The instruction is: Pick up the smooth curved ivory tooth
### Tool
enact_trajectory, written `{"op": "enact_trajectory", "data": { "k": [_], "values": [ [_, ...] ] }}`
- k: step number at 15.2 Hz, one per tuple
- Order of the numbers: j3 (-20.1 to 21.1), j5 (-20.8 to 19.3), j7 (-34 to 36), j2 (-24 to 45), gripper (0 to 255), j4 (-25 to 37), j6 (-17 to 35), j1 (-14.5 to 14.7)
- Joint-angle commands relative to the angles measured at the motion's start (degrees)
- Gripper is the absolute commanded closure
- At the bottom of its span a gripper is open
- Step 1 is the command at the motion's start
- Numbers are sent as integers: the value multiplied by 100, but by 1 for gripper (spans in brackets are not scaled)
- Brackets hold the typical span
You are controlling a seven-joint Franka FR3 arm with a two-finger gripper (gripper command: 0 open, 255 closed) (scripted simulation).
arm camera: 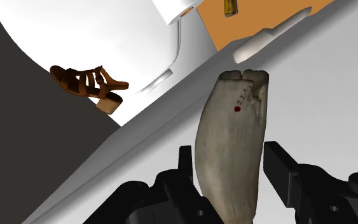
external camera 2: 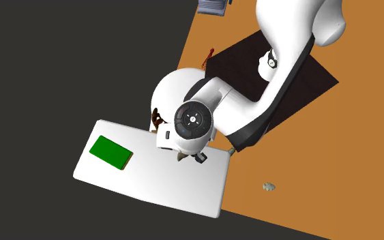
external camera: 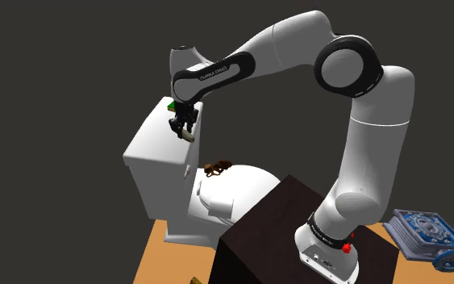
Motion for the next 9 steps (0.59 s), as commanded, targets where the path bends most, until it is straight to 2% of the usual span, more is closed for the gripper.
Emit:
{"op": "enact_trajectory", "data": {
  "k": [1,9],
  "values": [
    [5,14,-13,-55,255,35,-93,-4],
    [26,77,-74,-293,255,337,-628,-13]
  ]
}}
